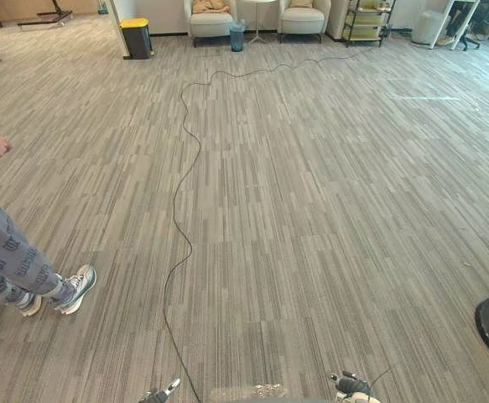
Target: Pick up cushions and gather them together orderly.
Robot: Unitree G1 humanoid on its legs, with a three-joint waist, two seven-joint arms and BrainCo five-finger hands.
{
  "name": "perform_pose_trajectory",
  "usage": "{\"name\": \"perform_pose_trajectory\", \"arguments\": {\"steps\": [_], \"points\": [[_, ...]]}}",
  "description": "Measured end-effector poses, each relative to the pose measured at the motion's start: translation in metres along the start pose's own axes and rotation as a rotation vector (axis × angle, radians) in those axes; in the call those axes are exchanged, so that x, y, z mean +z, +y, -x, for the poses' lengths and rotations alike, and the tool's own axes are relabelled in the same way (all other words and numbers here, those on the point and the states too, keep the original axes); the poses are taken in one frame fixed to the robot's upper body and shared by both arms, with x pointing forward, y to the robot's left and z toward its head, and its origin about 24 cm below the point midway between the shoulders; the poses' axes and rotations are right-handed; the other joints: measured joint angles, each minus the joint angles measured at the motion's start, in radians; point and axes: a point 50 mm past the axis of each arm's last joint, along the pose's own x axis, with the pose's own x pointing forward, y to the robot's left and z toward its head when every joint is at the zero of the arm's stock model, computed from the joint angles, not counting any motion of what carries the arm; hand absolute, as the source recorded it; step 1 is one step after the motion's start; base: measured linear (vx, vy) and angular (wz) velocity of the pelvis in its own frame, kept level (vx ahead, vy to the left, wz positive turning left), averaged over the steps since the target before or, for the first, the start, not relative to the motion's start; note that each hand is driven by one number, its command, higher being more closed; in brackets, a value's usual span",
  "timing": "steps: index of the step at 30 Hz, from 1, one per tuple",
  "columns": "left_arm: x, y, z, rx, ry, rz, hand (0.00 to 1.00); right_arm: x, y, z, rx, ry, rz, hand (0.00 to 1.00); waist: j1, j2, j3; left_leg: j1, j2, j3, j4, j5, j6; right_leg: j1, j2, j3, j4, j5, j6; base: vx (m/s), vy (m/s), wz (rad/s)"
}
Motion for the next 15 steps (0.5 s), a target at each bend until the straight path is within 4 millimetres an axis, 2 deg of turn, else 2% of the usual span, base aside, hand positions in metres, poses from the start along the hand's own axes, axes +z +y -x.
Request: {"name": "perform_pose_trajectory", "arguments": {"steps": [9, 15], "points": [[0.003, -0.002, -0.001, -0.003, -0.012, 0.000, 0.00, -0.007, -0.003, 0.001, -0.020, 0.036, -0.086, 0.00, 0.013, -0.005, 0.002, 0.002, -0.002, -0.009, -0.005, 0.002, 0.000, 0.009, -0.002, -0.008, -0.002, 0.000, 0.000, -0.03, -0.029, 0.02], [0.005, -0.002, -0.001, -0.005, -0.017, 0.000, 0.00, -0.011, -0.005, 0.002, -0.024, 0.048, -0.109, 0.00, 0.014, -0.009, 0.003, 0.015, -0.012, -0.034, -0.037, 0.027, 0.006, 0.014, -0.009, -0.038, -0.004, -0.002, 0.003, -0.05, -0.032, 0.14]]}}
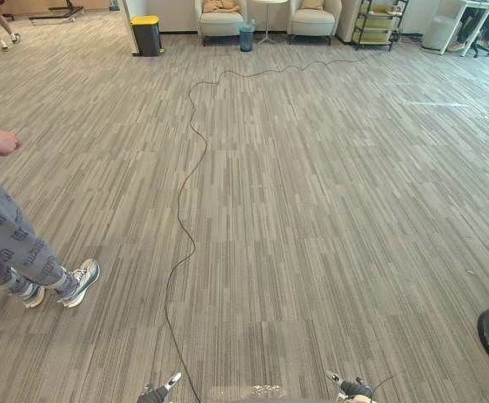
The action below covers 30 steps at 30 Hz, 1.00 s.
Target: Pick up cushions and gather them together orderly.
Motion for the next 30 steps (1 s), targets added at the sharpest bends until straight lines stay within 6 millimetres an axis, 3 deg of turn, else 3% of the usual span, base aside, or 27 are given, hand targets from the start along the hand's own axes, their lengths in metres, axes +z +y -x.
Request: {"name": "perform_pose_trajectory", "arguments": {"steps": [30], "points": [[0.0052, -0.0019, -0.0011, -0.030, -0.019, -0.088, 0.00, -0.0019, -0.0028, 0.0002, -0.010, 0.005, -0.054, 0.00, -0.002, 0.001, 0.005, -0.006, -0.001, 0.010, 0.000, 0.000, 0.001, 0.000, 0.005, 0.010, -0.030, 0.012, -0.002, -0.03, -0.032, -0.01]]}}
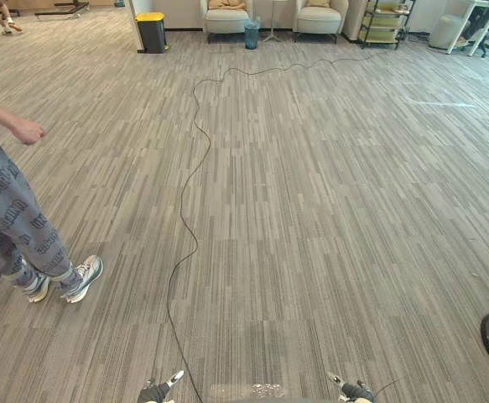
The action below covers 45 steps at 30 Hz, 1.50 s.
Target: Pick up cushions and gather them together orderly.
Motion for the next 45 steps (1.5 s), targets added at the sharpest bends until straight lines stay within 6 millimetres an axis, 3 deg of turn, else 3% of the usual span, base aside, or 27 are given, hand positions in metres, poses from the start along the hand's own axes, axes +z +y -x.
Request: {"name": "perform_pose_trajectory", "arguments": {"steps": [5, 8, 10, 12, 14, 16, 17, 18, 19, 20, 21, 24, 25, 26, 27, 28, 31, 33, 34, 35, 38, 39, 40, 41, 43, 44, 45], "points": [[0.007, 0.001, -0.002, 0.003, -0.017, 0.011, 0.00, 0.004, 0.004, 0.000, 0.013, -0.018, 0.001, 0.00, 0.000, -0.008, 0.020, -0.060, 0.019, 0.010, 0.094, -0.044, -0.013, -0.048, 0.000, 0.008, 0.073, -0.030, -0.010, -0.01, -0.057, -0.04], [0.019, -0.001, -0.004, 0.004, -0.052, 0.039, 0.00, 0.011, 0.005, -0.001, 0.018, -0.049, 0.003, 0.00, -0.002, 0.001, 0.053, -0.222, 0.103, 0.017, 0.473, -0.202, -0.015, -0.091, 0.012, -0.003, 0.176, -0.107, -0.030, -0.03, -0.106, 0.09], [0.024, -0.001, -0.004, 0.009, -0.066, 0.064, 0.00, 0.015, 0.005, -0.002, 0.022, -0.056, -0.002, 0.00, -0.002, 0.005, 0.080, -0.381, 0.200, 0.030, 0.868, -0.194, 0.006, -0.074, 0.024, -0.004, 0.237, -0.169, -0.048, -0.01, -0.040, 0.11], [0.017, 0.003, -0.003, 0.020, -0.050, 0.070, 0.00, 0.017, 0.006, -0.002, 0.023, -0.061, 0.000, 0.00, 0.003, 0.011, 0.081, -0.446, 0.253, 0.036, 0.999, -0.193, -0.006, -0.058, 0.024, 0.002, 0.262, -0.196, -0.062, 0.10, 0.031, -0.10], [0.013, 0.005, -0.002, 0.025, -0.041, 0.069, 0.00, 0.019, 0.007, -0.002, 0.030, -0.067, 0.024, 0.00, 0.006, 0.010, 0.081, -0.499, 0.279, 0.047, 0.964, -0.210, -0.032, -0.035, 0.009, 0.018, 0.262, -0.217, -0.049, 0.22, 0.109, -0.13], [0.008, 0.005, -0.001, 0.027, -0.026, 0.070, 0.00, 0.022, 0.010, -0.003, 0.043, -0.073, 0.046, 0.00, 0.010, 0.006, 0.082, -0.541, 0.256, 0.051, 0.820, -0.196, -0.064, -0.020, -0.031, 0.045, 0.254, -0.236, -0.025, 0.33, 0.206, -0.30], [0.003, 0.005, 0.000, 0.030, -0.013, 0.080, 0.00, 0.024, 0.011, -0.003, 0.043, -0.076, 0.044, 0.00, 0.012, 0.006, 0.082, -0.564, 0.218, 0.048, 0.613, -0.119, -0.084, 0.002, -0.070, 0.070, 0.224, -0.251, 0.000, 0.30, 0.190, -0.31], [0.003, 0.005, 0.000, 0.030, -0.012, 0.080, 0.00, 0.024, 0.011, -0.003, 0.043, -0.076, 0.044, 0.00, 0.012, 0.007, 0.082, -0.565, 0.216, 0.048, 0.597, -0.111, -0.086, 0.003, -0.072, 0.072, 0.222, -0.252, 0.002, 0.47, 0.362, -0.38], [0.002, 0.005, 0.001, 0.029, -0.010, 0.089, 0.00, 0.026, 0.010, -0.004, 0.041, -0.079, 0.043, 0.00, 0.015, 0.008, 0.080, -0.563, 0.204, 0.040, 0.504, -0.029, -0.076, 0.008, -0.087, 0.093, 0.210, -0.268, 0.026, 0.33, 0.306, -0.43], [0.001, 0.007, 0.000, 0.034, -0.006, 0.094, 0.00, 0.026, 0.011, -0.004, 0.041, -0.075, 0.043, 0.00, 0.024, 0.000, 0.077, -0.559, 0.186, 0.049, 0.518, 0.021, -0.034, 0.024, -0.107, 0.114, 0.192, -0.280, 0.033, 0.56, 0.438, -0.52], [0.004, 0.012, -0.001, 0.044, -0.012, 0.091, 0.00, 0.020, 0.017, -0.003, 0.053, -0.046, 0.038, 0.00, 0.026, -0.021, 0.063, -0.588, 0.173, 0.066, 0.588, -0.066, -0.013, 0.038, -0.126, 0.152, 0.186, -0.279, 0.007, 0.58, 0.350, -0.36], [0.011, 0.015, -0.003, 0.045, -0.029, 0.071, 0.00, 0.014, 0.019, -0.002, 0.053, -0.025, 0.008, 0.00, 0.027, -0.052, 0.044, -0.594, 0.151, 0.082, 0.697, -0.200, 0.016, -0.018, -0.159, 0.170, 0.375, -0.266, 0.075, 0.61, 0.318, -0.07], [0.013, 0.017, -0.004, 0.035, -0.024, 0.004, 0.00, 0.011, 0.016, -0.002, 0.043, -0.018, -0.006, 0.00, 0.016, -0.065, 0.042, -0.527, 0.121, 0.079, 0.689, -0.248, 0.011, -0.108, -0.165, 0.201, 0.667, -0.192, 0.179, 0.53, 0.262, 0.16], [0.015, 0.016, -0.005, 0.030, -0.029, -0.011, 0.00, 0.011, 0.016, -0.002, 0.043, -0.017, -0.005, 0.00, 0.012, -0.067, 0.044, -0.509, 0.116, 0.077, 0.684, -0.254, 0.010, -0.126, -0.163, 0.206, 0.724, -0.172, 0.199, 0.54, 0.191, 0.18], [0.017, 0.016, -0.005, 0.022, -0.037, -0.060, 0.00, 0.012, 0.016, -0.002, 0.045, -0.024, 0.005, 0.00, 0.007, -0.069, 0.053, -0.443, 0.102, 0.076, 0.663, -0.275, 0.006, -0.188, -0.153, 0.215, 0.928, -0.100, 0.244, 0.54, 0.098, 0.00], [0.018, 0.015, -0.006, 0.017, -0.040, -0.100, 0.00, 0.013, 0.014, -0.002, 0.043, -0.035, 0.014, 0.00, 0.001, -0.060, 0.061, -0.349, 0.099, 0.077, 0.628, -0.292, 0.014, -0.264, -0.144, 0.176, 1.126, -0.077, 0.208, 0.64, 0.111, -0.04], [0.028, 0.008, -0.007, 0.001, -0.066, -0.118, 0.00, 0.024, 0.014, -0.001, 0.047, -0.096, 0.000, 0.00, -0.018, -0.043, 0.066, -0.135, 0.099, 0.075, 0.462, -0.292, -0.001, -0.444, -0.143, 0.000, 1.192, -0.138, 0.075, 0.56, 0.045, 0.05], [0.038, -0.002, -0.009, -0.022, -0.091, -0.111, 0.00, 0.032, 0.016, 0.000, 0.051, -0.134, -0.021, 0.00, -0.036, -0.037, 0.071, -0.056, 0.100, 0.058, 0.391, -0.292, -0.015, -0.537, -0.134, -0.064, 1.070, -0.157, 0.054, 0.70, -0.038, 0.44], [0.044, -0.025, -0.008, -0.075, -0.105, -0.089, 0.00, 0.041, 0.013, -0.002, 0.042, -0.155, -0.029, 0.00, -0.056, -0.021, 0.082, 0.035, 0.107, 0.051, 0.317, -0.291, -0.018, -0.587, -0.133, -0.135, 0.833, -0.146, 0.032, 0.61, -0.072, 0.56], [0.045, -0.031, -0.007, -0.090, -0.106, -0.084, 0.00, 0.042, 0.011, -0.003, 0.037, -0.158, -0.029, 0.00, -0.056, -0.015, 0.085, 0.057, 0.109, 0.052, 0.300, -0.291, -0.019, -0.591, -0.132, -0.153, 0.770, -0.135, 0.019, 0.64, -0.110, 0.55], [0.044, -0.054, -0.003, -0.149, -0.115, -0.065, 0.00, 0.043, 0.005, -0.004, 0.020, -0.154, -0.019, 0.00, -0.066, -0.008, 0.090, 0.191, 0.114, 0.049, 0.220, -0.291, -0.019, -0.592, -0.117, -0.207, 0.408, -0.005, -0.036, 0.59, -0.134, 0.49], [0.043, -0.058, -0.002, -0.159, -0.111, -0.058, 0.00, 0.042, 0.003, -0.004, 0.016, -0.150, -0.017, 0.00, -0.074, 0.007, 0.090, 0.232, 0.130, 0.045, 0.218, -0.287, -0.026, -0.585, -0.097, -0.192, 0.431, 0.137, -0.100, 0.99, -0.260, 0.23], [0.040, -0.063, -0.001, -0.167, -0.099, -0.038, 0.00, 0.049, -0.001, -0.005, 0.009, -0.171, -0.003, 0.00, -0.072, 0.035, 0.085, 0.242, 0.165, 0.050, 0.231, -0.252, -0.084, -0.600, -0.083, -0.201, 0.511, 0.080, -0.120, 0.99, -0.310, 0.08], [0.041, -0.065, 0.000, -0.167, -0.099, -0.029, 0.00, 0.056, 0.000, -0.006, 0.009, -0.190, 0.009, 0.00, -0.075, 0.050, 0.091, 0.227, 0.192, 0.023, 0.295, -0.190, -0.135, -0.611, -0.078, -0.209, 0.595, 0.001, -0.135, 0.97, -0.341, -0.09], [0.041, -0.066, 0.000, -0.165, -0.096, -0.013, 0.00, 0.060, -0.001, -0.006, 0.003, -0.202, -0.013, 0.00, -0.076, 0.083, 0.110, 0.114, 0.262, -0.065, 0.614, -0.064, -0.121, -0.551, -0.028, -0.211, 0.615, -0.095, -0.146, 0.75, -0.299, -0.22], [0.041, -0.063, -0.001, -0.154, -0.096, -0.010, 0.00, 0.064, 0.001, -0.006, 0.009, -0.213, -0.009, 0.00, -0.074, 0.103, 0.120, -0.025, 0.314, -0.147, 0.929, 0.032, -0.115, -0.476, 0.027, -0.205, 0.570, -0.119, -0.158, 0.86, -0.254, -0.60], [0.044, -0.059, -0.001, -0.144, -0.109, -0.009, 0.00, 0.060, 0.009, -0.004, 0.029, -0.202, 0.001, 0.00, -0.065, 0.104, 0.127, -0.119, 0.348, -0.171, 1.151, 0.036, -0.112, -0.397, 0.071, -0.187, 0.525, -0.129, -0.170, 0.70, -0.165, -0.78]]}}
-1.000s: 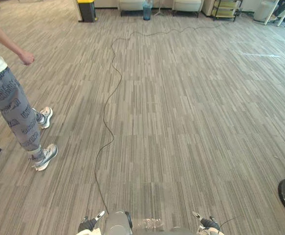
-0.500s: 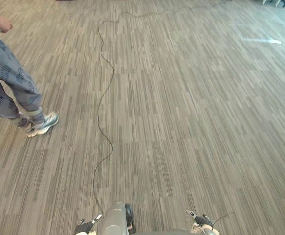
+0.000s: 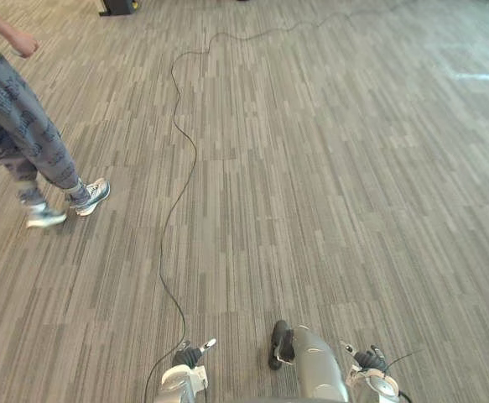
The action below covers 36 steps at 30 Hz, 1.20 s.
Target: Pick up cushions and gather them together orderly.
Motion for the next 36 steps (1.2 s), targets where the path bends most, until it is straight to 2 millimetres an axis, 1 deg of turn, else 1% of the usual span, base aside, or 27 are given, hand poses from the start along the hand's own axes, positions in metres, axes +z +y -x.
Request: {"name": "perform_pose_trajectory", "arguments": {"steps": [2, 4, 6, 8, 9, 11, 12, 13, 14, 15, 16, 17, 18, 19, 20, 21, 22, 24, 26, 29, 30, 31, 32, 33, 34, 35, 36], "points": [[0.008, 0.008, -0.001, 0.025, -0.034, 0.013, 0.00, -0.003, 0.012, 0.003, 0.041, 0.003, 0.027, 0.00, 0.019, -0.027, 0.017, -0.118, 0.039, 0.030, 0.182, -0.031, 0.006, 0.164, 0.041, 0.052, -0.092, -0.011, -0.017, 0.60, -0.123, -0.72], [0.017, 0.013, -0.001, 0.036, -0.078, 0.004, 0.00, -0.008, 0.023, 0.006, 0.073, 0.016, 0.044, 0.00, 0.031, -0.072, 0.009, -0.265, 0.031, 0.086, 0.172, -0.080, 0.043, 0.302, 0.041, 0.122, -0.214, -0.029, -0.007, 0.65, -0.068, -0.74], [0.020, 0.017, -0.001, 0.042, -0.093, -0.007, 0.00, -0.007, 0.029, 0.007, 0.088, 0.020, 0.041, 0.00, 0.047, -0.066, 0.007, -0.373, 0.019, 0.132, 0.044, -0.131, 0.050, 0.394, 0.036, 0.196, -0.282, -0.040, 0.012, 0.48, 0.049, -0.91], [0.017, 0.020, 0.000, 0.048, -0.090, -0.007, 0.00, -0.009, 0.032, 0.007, 0.099, 0.026, 0.057, 0.00, 0.054, -0.069, 0.010, -0.422, -0.044, 0.151, -0.204, -0.158, 0.057, 0.483, 0.012, 0.245, -0.342, -0.052, 0.031, 0.70, 0.186, -0.73], [0.018, 0.018, 0.000, 0.043, -0.100, -0.010, 0.00, -0.010, 0.032, 0.007, 0.098, 0.031, 0.052, 0.00, 0.062, -0.075, 0.012, -0.426, -0.100, 0.147, -0.412, -0.146, 0.052, 0.521, -0.010, 0.272, -0.362, -0.060, 0.041, 0.81, 0.293, -0.64], [0.019, 0.015, 0.000, 0.031, -0.112, -0.022, 0.00, -0.015, 0.031, 0.007, 0.090, 0.058, 0.055, 0.00, 0.077, -0.070, 0.010, -0.433, -0.179, 0.090, -0.779, -0.035, 0.013, 0.562, -0.037, 0.336, -0.397, -0.069, 0.048, 0.65, 0.317, -0.89], [0.021, 0.015, 0.000, 0.028, -0.120, -0.015, 0.00, -0.017, 0.032, 0.007, 0.096, 0.072, 0.066, 0.00, 0.089, -0.072, 0.010, -0.431, -0.185, 0.074, -0.803, 0.059, 0.013, 0.576, -0.044, 0.380, -0.404, -0.077, 0.053, 0.66, 0.374, -1.12], [0.024, 0.019, -0.001, 0.030, -0.132, -0.039, 0.00, -0.023, 0.041, 0.011, 0.119, 0.091, 0.062, 0.00, 0.094, -0.106, 0.000, -0.416, -0.214, 0.085, -0.790, 0.099, 0.048, 0.582, -0.079, 0.424, -0.383, -0.077, 0.050, 0.64, 0.387, -0.92], [0.026, 0.021, -0.001, 0.032, -0.137, -0.048, 0.00, -0.025, 0.044, 0.012, 0.124, 0.094, 0.057, 0.00, 0.088, -0.124, -0.008, -0.421, -0.222, 0.099, -0.763, 0.073, 0.075, 0.556, -0.095, 0.436, -0.338, -0.075, 0.052, 0.64, 0.381, -0.58], [0.027, 0.023, -0.001, 0.036, -0.143, -0.041, 0.00, -0.026, 0.041, 0.012, 0.117, 0.094, 0.052, 0.00, 0.086, -0.135, -0.011, -0.438, -0.228, 0.104, -0.688, 0.008, 0.123, 0.519, -0.108, 0.451, -0.242, -0.073, 0.090, 0.49, 0.302, -0.25], [0.027, 0.025, -0.002, 0.042, -0.142, -0.019, 0.00, -0.028, 0.037, 0.012, 0.106, 0.095, 0.048, 0.00, 0.085, -0.149, -0.010, -0.434, -0.238, 0.118, -0.626, -0.049, 0.131, 0.499, -0.124, 0.462, -0.149, -0.076, 0.124, 0.87, 0.460, -0.40], [0.027, 0.030, -0.002, 0.059, -0.132, 0.003, 0.00, -0.032, 0.032, 0.013, 0.088, 0.105, 0.034, 0.00, 0.089, -0.185, -0.010, -0.374, -0.256, 0.170, -0.554, -0.157, 0.139, 0.390, -0.163, 0.469, 0.182, -0.017, 0.268, 0.61, 0.310, -0.38], [0.027, 0.031, -0.003, 0.063, -0.129, 0.007, 0.00, -0.032, 0.031, 0.012, 0.088, 0.105, 0.034, 0.00, 0.091, -0.186, -0.009, -0.360, -0.256, 0.176, -0.547, -0.175, 0.139, 0.358, -0.169, 0.469, 0.256, 0.013, 0.307, 0.59, 0.283, -0.53], [0.026, 0.033, -0.003, 0.067, -0.122, 0.006, 0.00, -0.031, 0.031, 0.012, 0.088, 0.100, 0.035, 0.00, 0.088, -0.187, -0.007, -0.317, -0.260, 0.184, -0.536, -0.215, 0.133, 0.284, -0.178, 0.454, 0.423, 0.065, 0.383, 0.41, 0.155, -0.44], [0.021, 0.032, -0.003, 0.065, -0.087, -0.009, 0.00, -0.026, 0.023, 0.009, 0.073, 0.077, 0.045, 0.00, 0.061, -0.180, 0.000, -0.205, -0.260, 0.189, -0.549, -0.280, 0.140, 0.170, -0.226, 0.321, 0.650, 0.052, 0.333, 0.52, 0.182, -0.38], [0.022, 0.032, -0.003, 0.063, -0.087, -0.011, 0.00, -0.026, 0.022, 0.009, 0.069, 0.077, 0.048, 0.00, 0.060, -0.177, 0.002, -0.185, -0.258, 0.191, -0.555, -0.288, 0.137, 0.154, -0.231, 0.304, 0.666, 0.045, 0.319, 0.63, 0.166, -0.28], [0.021, 0.030, -0.003, 0.056, -0.087, -0.020, 0.00, -0.030, 0.016, 0.010, 0.056, 0.086, 0.054, 0.00, 0.059, -0.166, 0.006, -0.115, -0.255, 0.197, -0.592, -0.309, 0.129, 0.099, -0.240, 0.247, 0.689, 0.018, 0.275, 0.54, 0.052, -0.16], [0.019, 0.029, -0.003, 0.050, -0.080, -0.022, 0.00, -0.028, 0.012, 0.011, 0.041, 0.062, 0.021, 0.00, 0.047, -0.168, 0.007, 0.001, -0.245, 0.201, -0.681, -0.322, 0.112, -0.007, -0.238, 0.140, 0.609, -0.033, 0.243, 0.54, -0.008, -0.05], [0.017, 0.025, -0.004, 0.036, -0.065, -0.024, 0.00, -0.024, 0.007, 0.008, 0.025, 0.051, 0.005, 0.00, 0.033, -0.164, 0.007, 0.111, -0.229, 0.228, -0.763, -0.315, 0.088, -0.072, -0.237, 0.039, 0.406, -0.060, 0.204, 0.60, -0.072, 0.03], [0.007, 0.018, -0.002, 0.019, -0.034, -0.028, 0.00, -0.018, -0.003, 0.005, 0.006, 0.040, 0.012, 0.00, 0.005, -0.134, 0.005, 0.261, -0.206, 0.279, -0.896, -0.313, 0.067, -0.144, -0.205, -0.066, -0.062, 0.057, 0.147, 0.75, -0.122, 0.06], [0.005, 0.018, -0.002, 0.017, -0.027, -0.036, 0.00, -0.020, -0.006, 0.004, -0.003, 0.057, 0.018, 0.00, 0.002, -0.131, 0.007, 0.313, -0.205, 0.279, -0.922, -0.311, 0.063, -0.157, -0.195, -0.078, -0.191, 0.157, 0.125, 0.79, -0.160, 0.08], [0.002, 0.017, -0.001, 0.015, -0.015, -0.038, 0.00, -0.024, -0.009, 0.005, -0.009, 0.071, 0.021, 0.00, -0.004, -0.118, 0.007, 0.353, -0.195, 0.279, -0.926, -0.300, 0.044, -0.147, -0.181, -0.088, -0.182, 0.274, 0.052, 0.84, -0.181, -0.15], [-0.002, 0.012, 0.000, 0.010, -0.001, -0.020, 0.00, -0.020, -0.017, 0.003, -0.024, 0.062, 0.023, 0.00, -0.001, -0.087, 0.001, 0.379, -0.159, 0.287, -0.917, -0.263, -0.020, -0.159, -0.160, -0.094, -0.099, 0.256, 0.003, 0.83, -0.213, -0.31], [-0.006, 0.008, 0.001, 0.000, 0.009, -0.020, 0.00, -0.018, -0.020, 0.002, -0.027, 0.056, 0.024, 0.00, -0.008, -0.059, -0.004, 0.366, -0.123, 0.256, -0.840, -0.200, -0.062, -0.179, -0.152, -0.095, 0.007, 0.163, -0.008, 0.99, -0.320, -0.36], [-0.007, 0.006, 0.001, -0.007, 0.012, -0.024, 0.00, -0.017, -0.021, 0.002, -0.031, 0.053, 0.016, 0.00, -0.011, -0.054, -0.002, 0.355, -0.114, 0.237, -0.793, -0.170, -0.055, -0.175, -0.144, -0.095, 0.034, 0.130, -0.014, 0.96, -0.365, -0.49], [-0.008, 0.002, 0.002, -0.015, 0.016, -0.040, 0.00, -0.017, -0.024, 0.001, -0.040, 0.054, 0.004, 0.00, -0.012, -0.027, -0.001, 0.245, -0.055, 0.152, -0.515, -0.006, -0.017, -0.123, -0.094, -0.081, 0.042, 0.048, -0.021, 0.80, -0.298, -0.51], [-0.004, 0.001, 0.001, -0.019, 0.004, -0.046, 0.00, -0.016, -0.024, 0.001, -0.043, 0.052, 0.006, 0.00, -0.014, -0.006, -0.003, 0.106, -0.006, 0.068, -0.243, 0.064, -0.006, -0.064, -0.048, -0.079, -0.002, 0.027, -0.024, 0.77, -0.217, -0.71]]}}
